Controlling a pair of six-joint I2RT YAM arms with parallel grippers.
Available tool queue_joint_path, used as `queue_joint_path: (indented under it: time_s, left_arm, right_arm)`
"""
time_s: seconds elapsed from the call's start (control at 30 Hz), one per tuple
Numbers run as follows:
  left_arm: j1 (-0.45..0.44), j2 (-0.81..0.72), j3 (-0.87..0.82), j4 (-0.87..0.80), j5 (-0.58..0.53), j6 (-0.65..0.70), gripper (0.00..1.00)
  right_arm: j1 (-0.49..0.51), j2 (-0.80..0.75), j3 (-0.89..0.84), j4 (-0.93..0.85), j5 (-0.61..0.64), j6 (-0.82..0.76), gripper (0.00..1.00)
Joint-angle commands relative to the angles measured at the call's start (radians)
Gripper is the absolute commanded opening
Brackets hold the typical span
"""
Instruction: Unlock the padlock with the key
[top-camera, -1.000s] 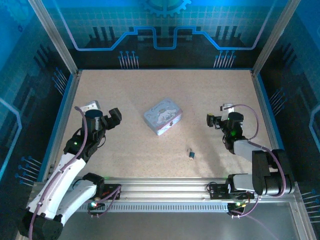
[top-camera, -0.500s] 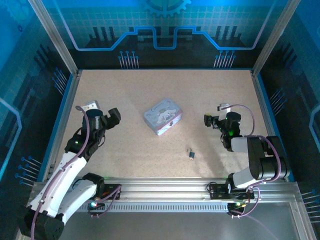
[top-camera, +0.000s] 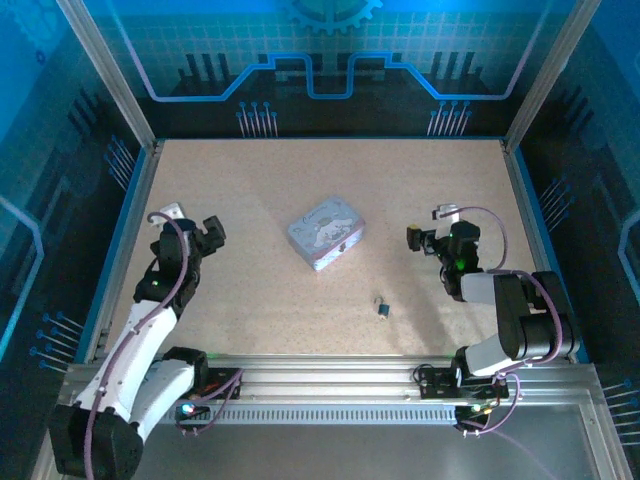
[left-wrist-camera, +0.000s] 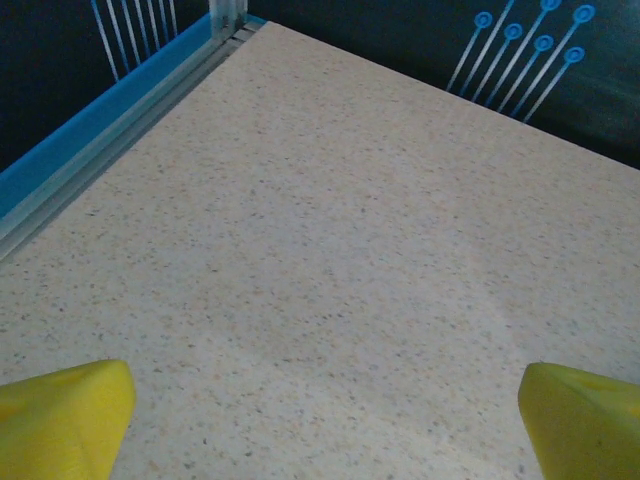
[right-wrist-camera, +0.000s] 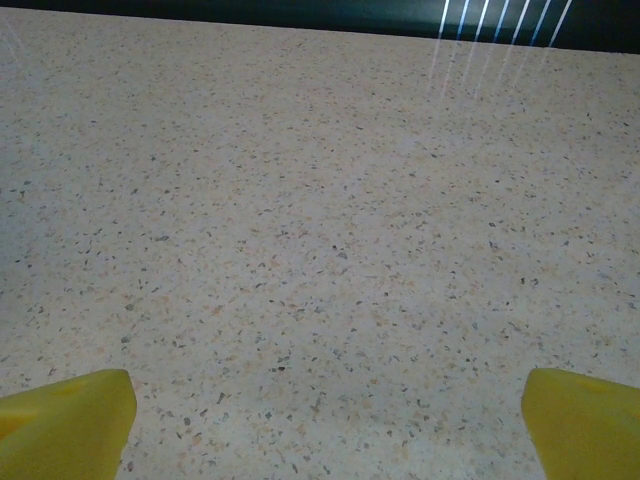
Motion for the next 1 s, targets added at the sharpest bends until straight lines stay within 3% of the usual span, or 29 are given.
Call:
queue_joint_path:
  time_s: [0.0, 0.4, 0.83, 0.97]
  left_arm:
    - [0.038, 0.009, -0.060, 0.139, -0.019, 0.071, 0.99]
    - [0.076, 0.147, -0.184, 0.420, 0.065, 0.220, 0.99]
    - [0.092, 0.382, -0.289, 0.915, 0.232, 0.346, 0.99]
    - [0.094, 0.471, -0.270, 0.948, 0.270, 0.386, 0.99]
  right_arm:
    - [0.012, 0.013, 0.025, 0.011, 0.022, -0.018, 1.00]
    - [0.014, 0.014, 0.024, 0.011, 0.024, -0.019, 1.00]
    - [0.014, 0.014, 0.026, 0.011, 0.025, -0.019, 1.00]
    - [0.016, 0.014, 0.027, 0.011, 0.025, -0.019, 1.00]
